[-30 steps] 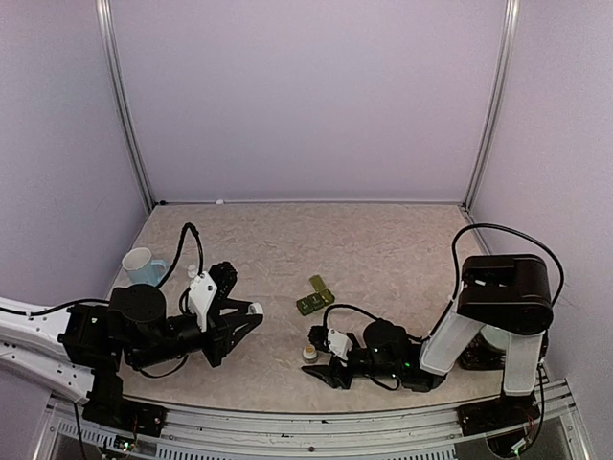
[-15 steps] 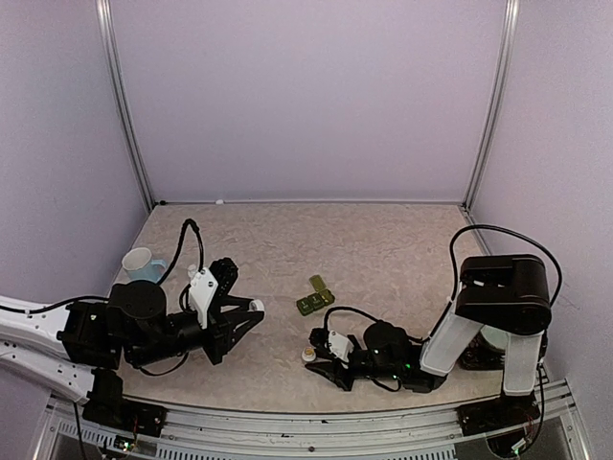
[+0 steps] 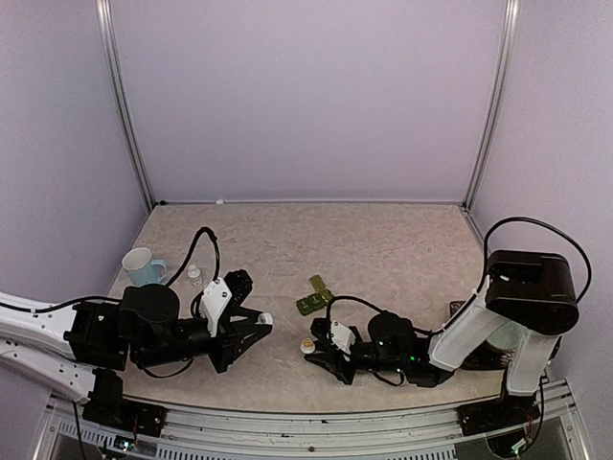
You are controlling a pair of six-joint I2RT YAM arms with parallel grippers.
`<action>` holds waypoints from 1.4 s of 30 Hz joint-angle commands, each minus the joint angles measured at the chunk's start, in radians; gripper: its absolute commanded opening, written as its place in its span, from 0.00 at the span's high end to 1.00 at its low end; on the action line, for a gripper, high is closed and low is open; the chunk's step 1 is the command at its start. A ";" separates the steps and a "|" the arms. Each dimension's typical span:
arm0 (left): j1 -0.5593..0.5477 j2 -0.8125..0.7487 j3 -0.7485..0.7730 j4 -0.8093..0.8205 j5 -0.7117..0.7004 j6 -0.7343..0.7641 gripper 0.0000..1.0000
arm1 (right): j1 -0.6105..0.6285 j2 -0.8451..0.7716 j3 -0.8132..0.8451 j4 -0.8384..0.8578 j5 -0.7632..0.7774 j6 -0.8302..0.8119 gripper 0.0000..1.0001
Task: Sort the pills into containers
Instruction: Pick up the pill bottle from the center of the board, then place the pill bottle at the center of the board.
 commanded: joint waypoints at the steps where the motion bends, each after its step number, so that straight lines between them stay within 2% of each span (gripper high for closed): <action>1: 0.002 0.034 0.001 0.017 0.086 0.006 0.75 | 0.011 -0.071 0.029 -0.116 -0.005 0.024 0.76; 8: 0.002 0.142 0.040 0.006 0.144 0.006 0.75 | 0.032 -0.171 0.064 -0.259 0.012 0.031 0.76; 19: 0.022 0.260 0.112 -0.042 0.153 -0.013 0.76 | 0.100 -0.237 0.126 -0.424 0.094 -0.010 0.76; 28: 0.041 0.279 0.110 -0.049 0.158 -0.042 0.76 | 0.117 -0.267 0.124 -0.432 0.111 -0.026 0.76; 38: 0.078 0.256 0.076 -0.060 0.131 -0.086 0.76 | 0.116 -0.143 0.100 -0.348 0.130 -0.028 0.75; 42: 0.098 0.262 0.056 -0.050 0.167 -0.093 0.76 | 0.114 -0.103 0.098 -0.325 0.118 -0.032 0.75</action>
